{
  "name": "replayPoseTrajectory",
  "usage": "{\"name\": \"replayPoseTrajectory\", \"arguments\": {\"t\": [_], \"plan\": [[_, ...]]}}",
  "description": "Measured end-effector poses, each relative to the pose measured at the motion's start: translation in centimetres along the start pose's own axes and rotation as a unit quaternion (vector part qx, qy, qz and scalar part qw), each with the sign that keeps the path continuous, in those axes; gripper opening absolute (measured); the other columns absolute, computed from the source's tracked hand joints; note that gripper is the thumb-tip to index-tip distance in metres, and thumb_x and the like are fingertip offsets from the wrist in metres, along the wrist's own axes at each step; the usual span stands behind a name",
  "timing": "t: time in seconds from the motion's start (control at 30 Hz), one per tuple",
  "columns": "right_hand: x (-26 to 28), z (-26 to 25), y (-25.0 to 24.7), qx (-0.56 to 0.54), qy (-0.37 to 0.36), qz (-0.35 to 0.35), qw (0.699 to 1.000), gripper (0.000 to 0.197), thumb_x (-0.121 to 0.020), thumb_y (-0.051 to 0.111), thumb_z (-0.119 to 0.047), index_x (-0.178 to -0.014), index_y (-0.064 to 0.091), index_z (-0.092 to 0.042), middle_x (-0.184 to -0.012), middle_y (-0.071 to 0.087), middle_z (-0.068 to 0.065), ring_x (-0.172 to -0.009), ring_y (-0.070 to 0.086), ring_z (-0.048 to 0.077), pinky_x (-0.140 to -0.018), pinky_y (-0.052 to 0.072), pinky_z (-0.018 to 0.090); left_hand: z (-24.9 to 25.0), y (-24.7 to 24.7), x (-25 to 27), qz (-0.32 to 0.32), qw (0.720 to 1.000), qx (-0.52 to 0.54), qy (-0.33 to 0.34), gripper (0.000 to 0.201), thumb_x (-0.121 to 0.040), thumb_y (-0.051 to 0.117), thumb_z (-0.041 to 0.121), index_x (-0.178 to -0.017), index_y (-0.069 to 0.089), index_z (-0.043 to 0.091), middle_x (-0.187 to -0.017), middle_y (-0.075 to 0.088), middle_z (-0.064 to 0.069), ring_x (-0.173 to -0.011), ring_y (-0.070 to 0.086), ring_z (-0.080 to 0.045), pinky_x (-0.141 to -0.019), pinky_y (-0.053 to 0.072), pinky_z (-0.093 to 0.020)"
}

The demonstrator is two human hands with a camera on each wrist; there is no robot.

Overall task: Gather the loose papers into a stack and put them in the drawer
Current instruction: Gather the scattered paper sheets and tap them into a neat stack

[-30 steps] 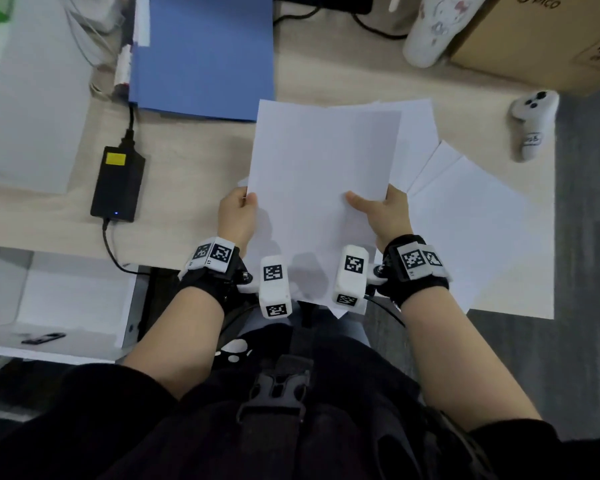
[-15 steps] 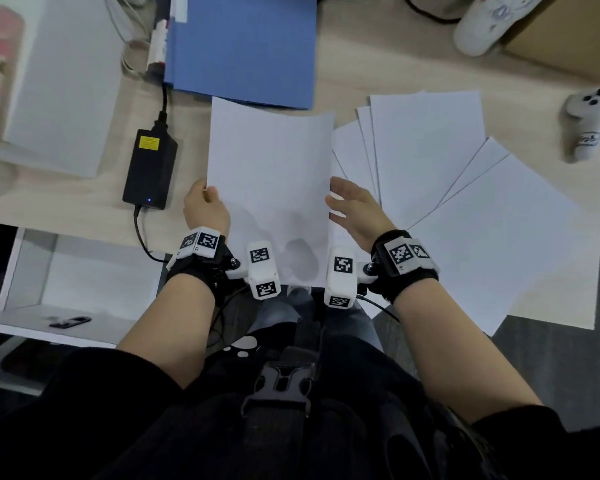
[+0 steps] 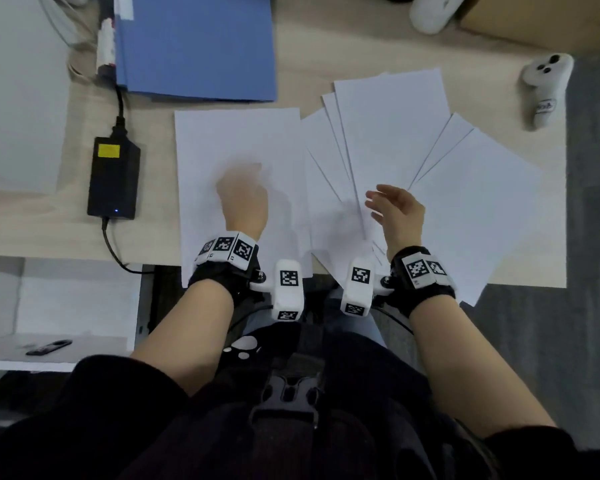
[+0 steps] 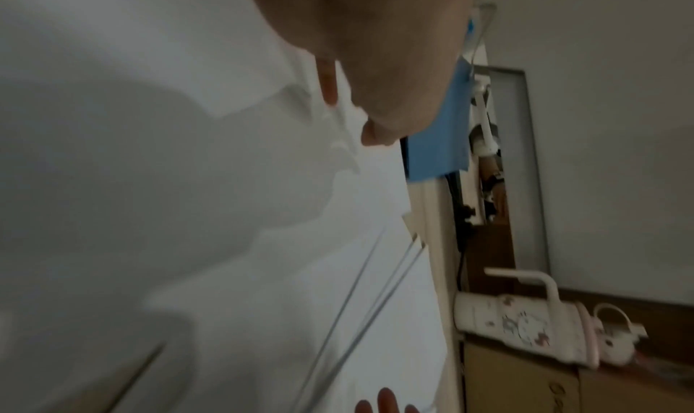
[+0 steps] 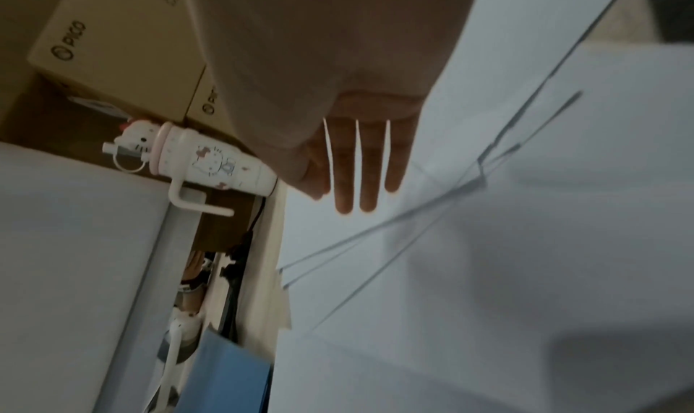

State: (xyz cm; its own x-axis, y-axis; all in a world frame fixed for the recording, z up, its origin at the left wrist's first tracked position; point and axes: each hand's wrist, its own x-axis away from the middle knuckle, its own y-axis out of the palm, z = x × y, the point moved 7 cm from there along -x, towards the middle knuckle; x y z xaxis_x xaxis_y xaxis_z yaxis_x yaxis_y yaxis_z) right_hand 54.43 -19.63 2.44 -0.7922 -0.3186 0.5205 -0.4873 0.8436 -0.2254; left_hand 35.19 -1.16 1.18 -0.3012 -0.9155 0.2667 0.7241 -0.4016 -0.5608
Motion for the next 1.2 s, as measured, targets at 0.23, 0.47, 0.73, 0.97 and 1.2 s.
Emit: {"name": "replayPoseTrajectory", "arguments": {"t": [0.23,0.47,0.73,0.97,1.2], "plan": [[-1.4,1.1,-8.6,0.101,-0.032,0.194,0.975,0.03,-0.083,0.061,-0.014,-0.113,0.062,-0.008,-0.121,0.063,0.007,-0.113,0.056,0.018,-0.098,0.044,0.026,4.6,7.7,1.9,-0.17,0.984,0.061,-0.003,0.041,-0.09,0.044,-0.002,-0.13,0.05,0.008,-0.136,0.051,-0.011,-0.126,0.048,-0.02,-0.099,0.037,-0.018],[-3.8,3.7,-14.5,0.223,0.102,0.223,0.943,0.081,-0.081,0.068,-0.03,-0.145,0.023,-0.01,-0.156,0.015,0.016,-0.146,0.006,0.03,-0.117,0.014,0.053,5.8,13.0,3.3,-0.246,0.967,-0.07,0.015,0.058,-0.092,0.048,0.007,-0.145,0.025,0.01,-0.158,0.009,-0.011,-0.147,0.006,-0.022,-0.121,0.007,-0.034],[-6.6,4.5,-17.4,0.285,0.14,0.197,0.927,0.1,-0.075,0.073,-0.04,-0.146,0.014,-0.003,-0.152,0.017,0.017,-0.139,0.019,0.035,-0.108,0.028,0.051,5.9,14.6,3.2,-0.137,0.977,-0.161,-0.041,0.069,-0.089,0.053,0.015,-0.147,0.015,0.012,-0.159,-0.007,-0.009,-0.147,-0.003,-0.026,-0.118,0.004,-0.036],[-8.9,2.6,-13.8,0.353,0.009,0.114,0.929,0.106,-0.065,0.081,-0.03,-0.146,0.016,-0.007,-0.149,0.026,0.013,-0.134,0.027,0.035,-0.106,0.032,0.048,6.5,16.1,2.9,-0.152,0.983,-0.094,-0.029,0.066,-0.088,0.052,0.009,-0.146,0.02,0.012,-0.16,-0.003,-0.003,-0.146,0.0,-0.024,-0.119,0.01,-0.035],[-9.9,1.7,-12.7,0.336,-0.016,0.092,0.937,0.107,-0.069,0.078,-0.036,-0.146,0.013,-0.002,-0.152,0.017,0.015,-0.138,0.019,0.036,-0.11,0.027,0.047,7.9,16.5,3.4,-0.168,0.985,-0.032,-0.013,0.066,-0.089,0.046,0.001,-0.147,0.017,0.013,-0.159,0.003,-0.007,-0.147,0.0,-0.021,-0.121,0.007,-0.035]]}}
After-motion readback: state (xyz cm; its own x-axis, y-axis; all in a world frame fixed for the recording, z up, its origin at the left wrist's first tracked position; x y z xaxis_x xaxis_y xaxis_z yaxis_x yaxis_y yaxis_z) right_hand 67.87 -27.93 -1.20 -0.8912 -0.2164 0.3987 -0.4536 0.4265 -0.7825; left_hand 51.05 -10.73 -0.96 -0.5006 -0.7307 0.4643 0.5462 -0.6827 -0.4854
